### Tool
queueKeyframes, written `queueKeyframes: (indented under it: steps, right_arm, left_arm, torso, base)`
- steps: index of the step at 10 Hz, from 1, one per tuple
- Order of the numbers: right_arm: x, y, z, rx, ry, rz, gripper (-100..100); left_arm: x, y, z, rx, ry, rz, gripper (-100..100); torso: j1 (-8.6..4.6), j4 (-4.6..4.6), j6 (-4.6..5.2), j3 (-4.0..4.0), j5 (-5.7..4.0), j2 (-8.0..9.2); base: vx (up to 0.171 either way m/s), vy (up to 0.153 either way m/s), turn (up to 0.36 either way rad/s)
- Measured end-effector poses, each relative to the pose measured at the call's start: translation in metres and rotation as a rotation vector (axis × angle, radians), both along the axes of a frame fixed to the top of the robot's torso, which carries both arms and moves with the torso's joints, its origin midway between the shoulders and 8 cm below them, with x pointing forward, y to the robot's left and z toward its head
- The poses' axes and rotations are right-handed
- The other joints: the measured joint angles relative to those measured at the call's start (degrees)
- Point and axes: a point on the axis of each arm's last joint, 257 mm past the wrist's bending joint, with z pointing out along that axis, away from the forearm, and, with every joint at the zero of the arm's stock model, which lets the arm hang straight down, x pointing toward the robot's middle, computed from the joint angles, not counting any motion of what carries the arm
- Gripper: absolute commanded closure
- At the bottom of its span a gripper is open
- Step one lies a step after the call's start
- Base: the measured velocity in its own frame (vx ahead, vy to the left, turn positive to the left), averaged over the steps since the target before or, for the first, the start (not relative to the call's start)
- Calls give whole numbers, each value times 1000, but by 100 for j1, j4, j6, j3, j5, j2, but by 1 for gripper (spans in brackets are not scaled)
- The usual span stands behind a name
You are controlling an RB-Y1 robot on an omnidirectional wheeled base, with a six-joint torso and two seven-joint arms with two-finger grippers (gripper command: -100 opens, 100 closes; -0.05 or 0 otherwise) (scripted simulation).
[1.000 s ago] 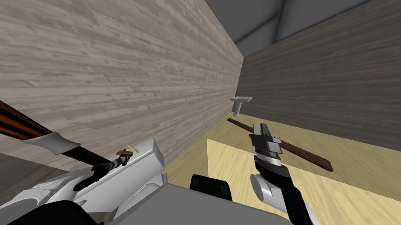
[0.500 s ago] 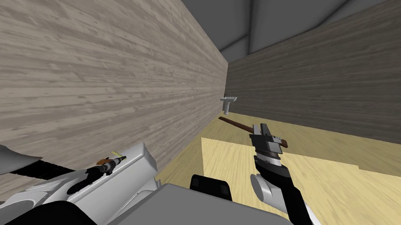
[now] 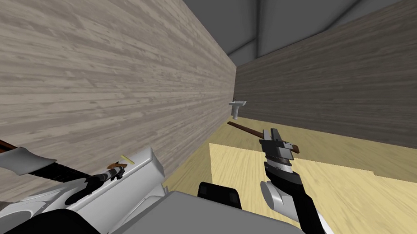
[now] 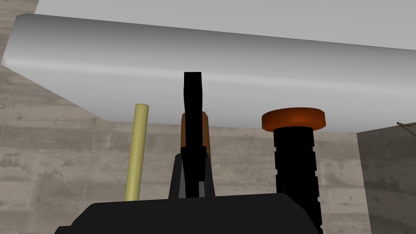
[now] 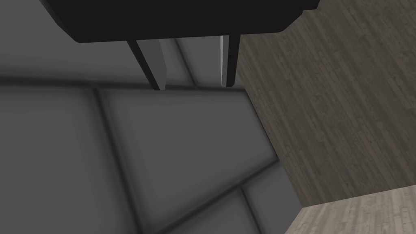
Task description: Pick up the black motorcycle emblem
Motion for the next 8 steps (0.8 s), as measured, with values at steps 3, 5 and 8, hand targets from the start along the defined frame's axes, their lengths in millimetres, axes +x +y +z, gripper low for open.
queueKeyframes:
  steps: [3,5,8]
  right_arm:
    - [0,0,0,0,0,0,0]
    - [0,0,0,0,0,0,0]
    - [0,0,0,0,0,0,0]
  left_arm:
    - [1,1,2,2,-3,0,0]
    - [9,-5,1,-3,-1,-26,100]
    - [22,-21,1,-3,16,-100,100]
  torso:
    - [10,-10,6,-11,12,-12]
    - [25,-16,-11,-29,8,-46]
    - [42,-22,-3,-44,13,-68]
  base:
    - [0,0,0]
    - [157,63,355]
    - [150,64,265]
